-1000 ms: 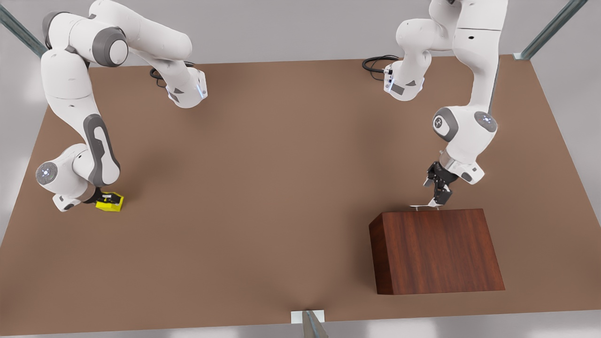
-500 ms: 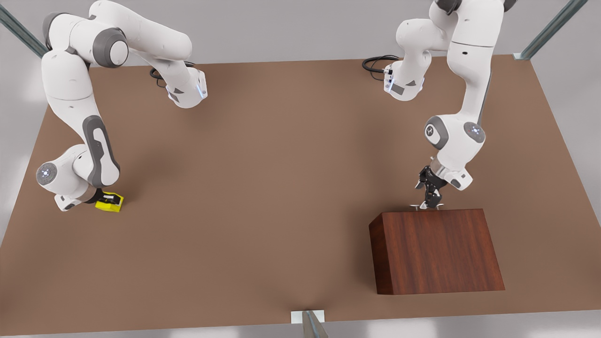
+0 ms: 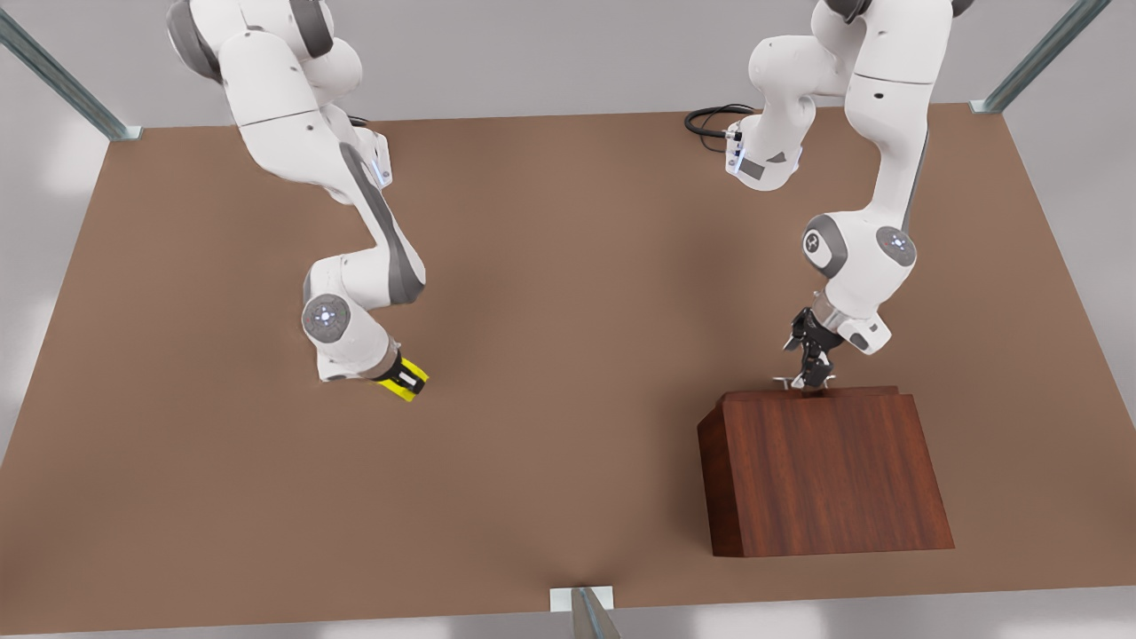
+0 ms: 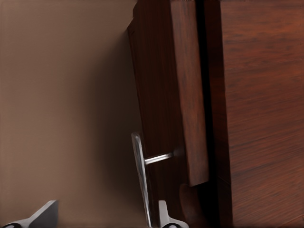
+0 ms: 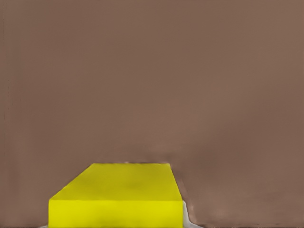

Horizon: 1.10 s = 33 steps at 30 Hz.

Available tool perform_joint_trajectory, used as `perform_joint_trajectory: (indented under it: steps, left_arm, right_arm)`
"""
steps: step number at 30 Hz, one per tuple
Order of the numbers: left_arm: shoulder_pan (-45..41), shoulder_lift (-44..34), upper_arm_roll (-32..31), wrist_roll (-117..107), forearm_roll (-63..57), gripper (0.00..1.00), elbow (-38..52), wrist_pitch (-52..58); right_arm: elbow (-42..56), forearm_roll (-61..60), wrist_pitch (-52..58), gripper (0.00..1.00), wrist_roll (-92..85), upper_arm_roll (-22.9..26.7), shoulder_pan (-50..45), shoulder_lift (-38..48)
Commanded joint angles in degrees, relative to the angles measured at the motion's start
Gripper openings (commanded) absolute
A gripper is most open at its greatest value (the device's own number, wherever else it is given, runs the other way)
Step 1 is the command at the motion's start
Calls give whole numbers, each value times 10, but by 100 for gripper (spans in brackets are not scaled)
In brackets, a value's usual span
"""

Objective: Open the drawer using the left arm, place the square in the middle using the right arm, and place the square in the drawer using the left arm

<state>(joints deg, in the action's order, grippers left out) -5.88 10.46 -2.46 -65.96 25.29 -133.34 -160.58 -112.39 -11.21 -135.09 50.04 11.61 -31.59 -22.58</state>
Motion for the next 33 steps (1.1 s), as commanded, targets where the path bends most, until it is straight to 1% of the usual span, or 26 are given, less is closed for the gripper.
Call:
perform_joint_trajectory:
  steps: [1,2,3,4,5,6,7,9,12,13,14,16,19,21,22,23,24,25,26,27,28,29,30,31,32,33]
  left_arm:
    - [0,-1,1,0,-1,100,-1,0]
    - [0,-1,0,0,-1,100,-2,0]
    - [0,-2,1,0,-1,100,-2,0]
    - [0,-3,0,0,-1,100,-2,1]
    - [0,-3,1,0,-1,100,-3,1]
    - [0,-9,1,1,-1,100,-12,0]
    - [0,-16,1,4,-1,100,-19,0]
    - [0,-17,1,4,-1,100,-23,0]
    - [0,-25,3,7,-2,100,-32,1]
    - [0,-27,3,7,-2,100,-37,1]
    - [0,-33,4,8,-2,100,-40,2]
    - [0,-37,7,15,-2,100,-47,2]
    - [1,-40,9,16,-2,100,-53,4]
    - [1,-47,9,23,-2,100,-64,4]
    - [1,-51,9,23,-2,100,-70,4]
    - [1,-58,11,24,-2,100,-75,4]
    - [1,-63,12,24,-2,100,-83,4]
    - [1,-69,13,23,-3,100,-85,5]
    - [1,-77,13,23,-2,100,-85,16]
    - [1,-83,14,23,-3,100,-86,21]
    - [1,-84,14,23,-3,100,-86,25]
    - [1,-86,15,23,-3,100,-90,25]
    - [1,-87,15,23,-2,100,-91,25]
    - [1,-87,20,24,-3,100,-94,24]
    - [1,-87,22,25,-3,100,-95,24]
    - [1,-87,25,28,-3,100,-95,25]
  right_arm:
    - [7,1,0,62,13,0,-4,-6]
    - [28,1,-3,62,63,-3,-34,-29]
    - [62,1,0,62,112,-24,-42,-56]
    - [89,1,0,62,152,-32,-58,-82]
    - [124,1,-4,62,212,-33,-90,-119]
    - [161,0,-3,62,263,-33,-102,-138]
    - [210,-1,4,62,313,-33,-122,-165]
    - [331,2,64,62,438,-50,-150,-232]
    - [372,3,72,65,505,-51,-188,-269]
    - [371,3,73,77,503,-51,-188,-271]
    - [372,3,74,100,503,-51,-188,-270]
    - [367,37,73,100,491,-51,-190,-270]
    - [365,38,74,100,460,-51,-198,-269]
    - [365,36,97,100,453,-50,-198,-235]
    - [351,39,133,100,409,-50,-184,-182]
    - [294,39,137,100,311,-50,-151,-101]
    - [236,37,154,100,232,-44,-125,-40]
    - [221,38,233,100,124,-13,-100,5]
    - [217,38,301,100,-62,-5,-16,50]
    - [216,40,333,100,-216,-4,55,71]
    - [215,48,361,100,-358,-4,100,84]
    - [215,97,390,100,-452,-4,150,94]
    - [222,119,388,100,-500,-10,190,99]
    - [220,123,385,100,-500,-73,267,124]
    - [222,131,388,100,-500,-78,278,140]
    - [237,151,390,100,-501,-78,279,133]
